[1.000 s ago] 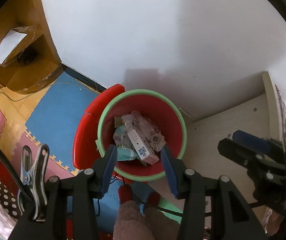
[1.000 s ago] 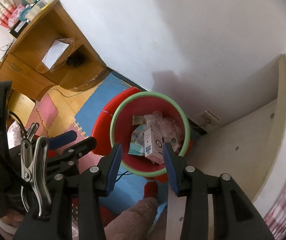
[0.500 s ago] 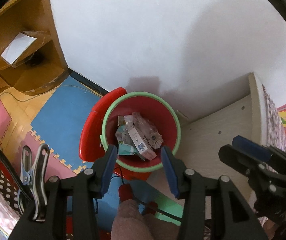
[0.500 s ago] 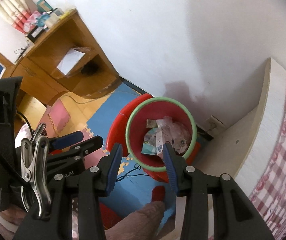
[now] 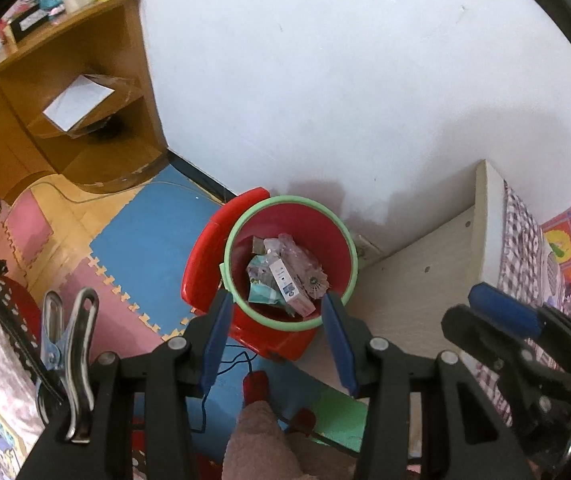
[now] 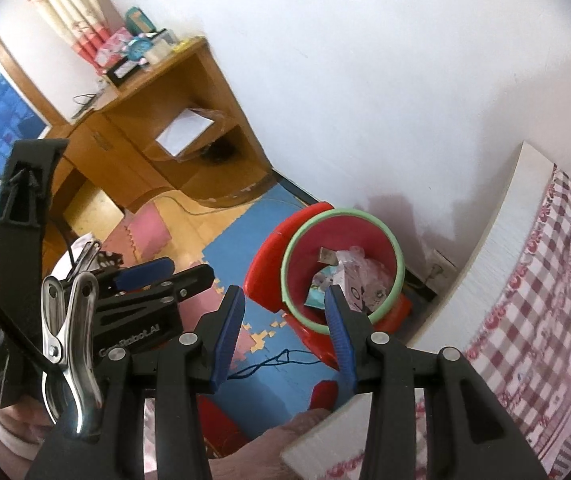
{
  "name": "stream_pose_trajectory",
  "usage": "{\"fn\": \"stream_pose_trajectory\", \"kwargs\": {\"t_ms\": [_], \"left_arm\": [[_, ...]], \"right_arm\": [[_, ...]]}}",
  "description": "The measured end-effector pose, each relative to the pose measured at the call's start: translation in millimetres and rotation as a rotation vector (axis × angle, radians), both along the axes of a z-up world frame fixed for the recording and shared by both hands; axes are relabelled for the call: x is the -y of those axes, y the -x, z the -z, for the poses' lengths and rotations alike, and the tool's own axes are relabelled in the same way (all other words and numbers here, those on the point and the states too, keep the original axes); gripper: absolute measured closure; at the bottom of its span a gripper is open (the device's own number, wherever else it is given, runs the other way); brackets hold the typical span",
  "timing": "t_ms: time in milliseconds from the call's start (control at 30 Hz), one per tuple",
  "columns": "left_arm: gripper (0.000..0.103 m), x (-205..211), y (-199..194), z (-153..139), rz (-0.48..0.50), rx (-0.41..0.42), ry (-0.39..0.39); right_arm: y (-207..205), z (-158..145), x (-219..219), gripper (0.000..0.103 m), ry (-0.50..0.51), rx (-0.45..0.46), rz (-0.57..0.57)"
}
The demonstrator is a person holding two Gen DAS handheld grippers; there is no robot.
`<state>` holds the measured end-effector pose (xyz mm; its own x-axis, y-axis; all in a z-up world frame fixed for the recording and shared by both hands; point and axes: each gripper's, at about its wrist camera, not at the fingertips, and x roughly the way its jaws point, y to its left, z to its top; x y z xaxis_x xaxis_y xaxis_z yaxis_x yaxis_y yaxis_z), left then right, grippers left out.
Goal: Collect trash
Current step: 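Move both open grippers back over the trash on the bed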
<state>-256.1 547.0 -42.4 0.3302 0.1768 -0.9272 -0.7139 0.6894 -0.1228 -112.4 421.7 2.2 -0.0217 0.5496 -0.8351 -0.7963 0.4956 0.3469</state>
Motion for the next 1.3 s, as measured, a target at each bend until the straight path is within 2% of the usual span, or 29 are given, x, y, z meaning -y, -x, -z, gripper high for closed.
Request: {"fn": "stream_pose_trajectory", "kwargs": {"t_ms": [433,633,933,1300], "left_arm": [[0.055,63,43,-52,-0.126,0.010,-0.087],[0.055,89,54,-66,-0.148,0.009,-0.105],[0.055,126,58,-83,-0.089,0.012,-0.114],[0.055,179,49,-95,0.113,0.030,-0.112]], "right_arm": [[29,-39,62,0.060,-0.100,0.032,-0.103],[41,-49,92,0.060,-0.126,0.038,-0.122],[60,-62,137,0.060,-0.140,0.055,-0.081],[76,-70,204,0.060,-0.124,0.071,0.105]]}}
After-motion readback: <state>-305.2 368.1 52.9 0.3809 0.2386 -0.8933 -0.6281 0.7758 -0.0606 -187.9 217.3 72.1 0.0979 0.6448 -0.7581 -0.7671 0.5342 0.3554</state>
